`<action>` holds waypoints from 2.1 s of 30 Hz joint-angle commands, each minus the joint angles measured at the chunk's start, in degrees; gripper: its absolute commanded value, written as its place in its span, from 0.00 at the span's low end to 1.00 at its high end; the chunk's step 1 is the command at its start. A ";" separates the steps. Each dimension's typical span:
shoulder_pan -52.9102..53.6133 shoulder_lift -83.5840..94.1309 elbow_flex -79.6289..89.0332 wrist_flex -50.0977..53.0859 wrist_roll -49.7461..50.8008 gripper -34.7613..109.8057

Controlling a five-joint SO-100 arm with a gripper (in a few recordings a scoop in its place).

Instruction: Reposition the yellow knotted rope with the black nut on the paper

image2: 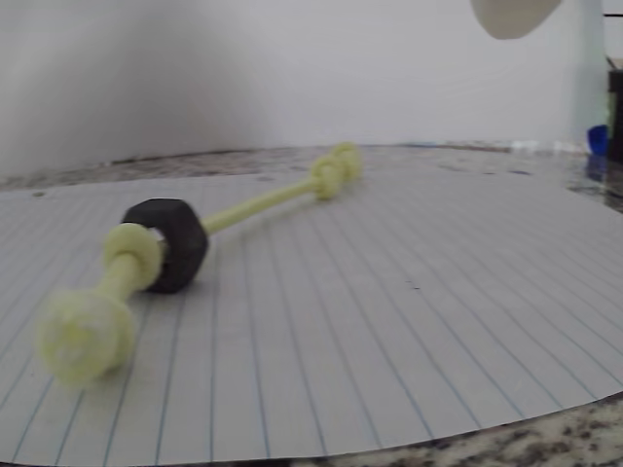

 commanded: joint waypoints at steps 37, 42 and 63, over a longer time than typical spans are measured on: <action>-13.01 -35.51 -12.92 -13.10 52.65 0.57; -14.33 -36.91 -12.92 -12.66 57.13 0.56; -17.93 -42.89 -12.92 -14.41 62.75 0.54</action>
